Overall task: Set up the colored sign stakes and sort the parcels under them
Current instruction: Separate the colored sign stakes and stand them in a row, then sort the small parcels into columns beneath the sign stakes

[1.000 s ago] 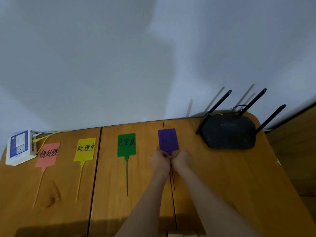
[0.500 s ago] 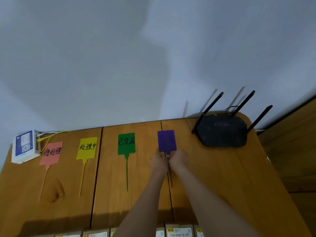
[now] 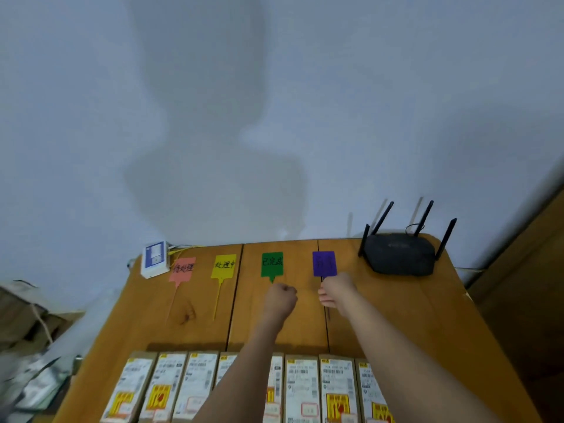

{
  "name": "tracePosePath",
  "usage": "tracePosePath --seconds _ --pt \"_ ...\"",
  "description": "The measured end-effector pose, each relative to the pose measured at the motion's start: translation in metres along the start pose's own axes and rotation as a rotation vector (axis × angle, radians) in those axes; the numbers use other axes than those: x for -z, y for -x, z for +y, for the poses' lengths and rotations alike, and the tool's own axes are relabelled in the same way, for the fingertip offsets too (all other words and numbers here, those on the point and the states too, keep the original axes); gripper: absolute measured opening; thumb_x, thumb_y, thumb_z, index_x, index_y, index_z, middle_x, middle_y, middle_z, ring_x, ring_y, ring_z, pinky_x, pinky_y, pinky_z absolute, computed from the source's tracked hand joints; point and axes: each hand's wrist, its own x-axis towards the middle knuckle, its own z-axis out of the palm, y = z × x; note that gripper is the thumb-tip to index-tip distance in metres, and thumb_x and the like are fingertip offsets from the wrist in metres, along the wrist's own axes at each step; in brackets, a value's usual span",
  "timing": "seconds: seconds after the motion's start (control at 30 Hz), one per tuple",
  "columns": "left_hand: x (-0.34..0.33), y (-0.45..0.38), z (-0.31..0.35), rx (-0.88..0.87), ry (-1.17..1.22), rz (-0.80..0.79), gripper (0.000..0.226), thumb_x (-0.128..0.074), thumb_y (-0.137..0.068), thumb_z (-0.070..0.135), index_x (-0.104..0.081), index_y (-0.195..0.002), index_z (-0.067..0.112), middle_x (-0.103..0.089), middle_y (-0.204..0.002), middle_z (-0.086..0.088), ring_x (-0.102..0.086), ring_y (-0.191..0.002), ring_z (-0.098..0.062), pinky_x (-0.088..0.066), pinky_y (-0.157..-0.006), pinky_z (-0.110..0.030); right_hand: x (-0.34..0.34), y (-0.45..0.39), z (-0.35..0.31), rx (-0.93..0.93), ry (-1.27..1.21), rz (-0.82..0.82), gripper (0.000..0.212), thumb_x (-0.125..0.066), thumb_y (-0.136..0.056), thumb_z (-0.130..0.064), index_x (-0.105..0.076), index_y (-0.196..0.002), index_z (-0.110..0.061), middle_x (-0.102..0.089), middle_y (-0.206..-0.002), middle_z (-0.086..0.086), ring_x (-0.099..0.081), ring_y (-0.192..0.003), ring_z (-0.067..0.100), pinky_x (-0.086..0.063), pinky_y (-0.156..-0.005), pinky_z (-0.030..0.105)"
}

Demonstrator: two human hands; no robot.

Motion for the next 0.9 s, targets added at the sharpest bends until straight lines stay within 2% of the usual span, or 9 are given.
tracePosePath --seconds 0.1,0.2,0.27,0.33,0.43,0.57,0.7,0.77,0.9 --pt "0.030 0.034 -0.009 0.020 0.041 0.045 0.025 -0.044 -0.097 0.017 -0.067 -0.103 0.008 -0.068 -0.093 -0.008 -0.060 -0.077 -0.021 -0.053 -0.072 -0.034 -0.011 0.039 0.004 0.034 0.022 -0.044 0.030 -0.045 -0.095 -0.005 -0.051 -0.124 0.002 -0.064 -0.106 0.019 -0.065 -0.084 0.027 -0.056 -0.056 0.030" --pt "0.060 0.064 -0.027 0.056 0.085 0.072 0.028 -0.042 -0.099 0.017 -0.066 -0.107 0.005 -0.066 -0.085 -0.006 -0.056 -0.071 -0.021 -0.046 -0.062 -0.031 -0.025 0.074 0.012 0.038 -0.002 -0.084 0.023 -0.043 -0.095 -0.003 -0.046 -0.117 -0.004 -0.062 -0.096 0.016 -0.066 -0.084 0.028 -0.059 -0.070 0.036" --pt "0.083 0.078 -0.041 0.075 0.104 0.092 0.028 -0.043 -0.100 0.018 -0.067 -0.105 0.005 -0.066 -0.087 -0.007 -0.056 -0.071 -0.022 -0.047 -0.061 -0.033 -0.040 0.091 0.018 0.059 -0.006 -0.108 0.019 -0.043 -0.095 -0.004 -0.047 -0.113 -0.004 -0.060 -0.087 0.015 -0.061 -0.071 0.026 -0.056 -0.064 0.035" --pt "0.105 0.094 -0.061 0.092 0.148 0.111 0.027 -0.045 -0.099 0.018 -0.067 -0.104 0.003 -0.066 -0.086 -0.010 -0.055 -0.069 -0.025 -0.046 -0.061 -0.034 -0.059 0.106 0.030 0.064 0.036 -0.123 0.030 -0.044 -0.096 -0.007 -0.052 -0.122 0.003 -0.061 -0.086 0.016 -0.059 -0.066 0.025 -0.053 -0.059 0.034" --pt "0.140 0.111 -0.090 0.119 0.181 0.116 0.022 -0.045 -0.098 0.015 -0.063 -0.092 0.004 -0.060 -0.081 -0.015 -0.050 -0.071 -0.026 -0.042 -0.061 -0.036 -0.093 0.126 0.044 0.056 0.083 -0.172 0.038 -0.046 -0.097 -0.009 -0.047 -0.133 0.003 -0.064 -0.098 0.018 -0.062 -0.075 0.027 -0.055 -0.059 0.033" --pt "0.186 0.110 -0.135 0.141 0.213 0.107 0.014 -0.045 -0.092 0.013 -0.052 -0.080 0.010 -0.050 -0.082 -0.011 -0.043 -0.074 -0.024 -0.036 -0.061 -0.037 -0.144 0.147 0.059 0.028 0.102 -0.203 0.042 -0.046 -0.097 -0.009 -0.042 -0.138 0.003 -0.062 -0.096 0.018 -0.061 -0.072 0.026 -0.056 -0.061 0.034" --pt "0.242 0.091 -0.180 0.135 0.226 0.101 0.011 -0.046 -0.089 0.014 -0.049 -0.079 0.013 -0.049 -0.084 -0.010 -0.043 -0.072 -0.023 -0.038 -0.061 -0.037 -0.204 0.163 0.059 0.022 0.113 -0.223 0.039 -0.041 -0.099 -0.007 -0.042 -0.136 0.005 -0.054 -0.082 0.016 -0.053 -0.064 0.025 -0.054 -0.085 0.042" --pt "0.274 0.078 -0.198 0.150 0.253 0.075 0.015 -0.045 -0.089 0.013 -0.049 -0.075 0.011 -0.050 -0.083 -0.011 -0.042 -0.069 -0.024 -0.038 -0.059 -0.037 -0.234 0.170 0.053 0.026 0.093 -0.206 0.041 -0.039 -0.099 -0.007 -0.038 -0.139 0.003 -0.050 -0.079 0.013 -0.053 -0.069 0.026 -0.051 -0.096 0.045" --pt "0.337 0.057 -0.228 0.150 0.287 0.058 0.013 -0.044 -0.092 0.011 -0.048 -0.080 0.011 -0.049 -0.085 -0.011 -0.044 -0.074 -0.024 -0.038 -0.061 -0.035 -0.296 0.181 0.044 0.043 0.080 -0.158 0.048 -0.040 -0.101 -0.009 -0.029 -0.146 0.000 -0.054 -0.107 0.019 -0.058 -0.095 0.032 -0.051 -0.096 0.043"
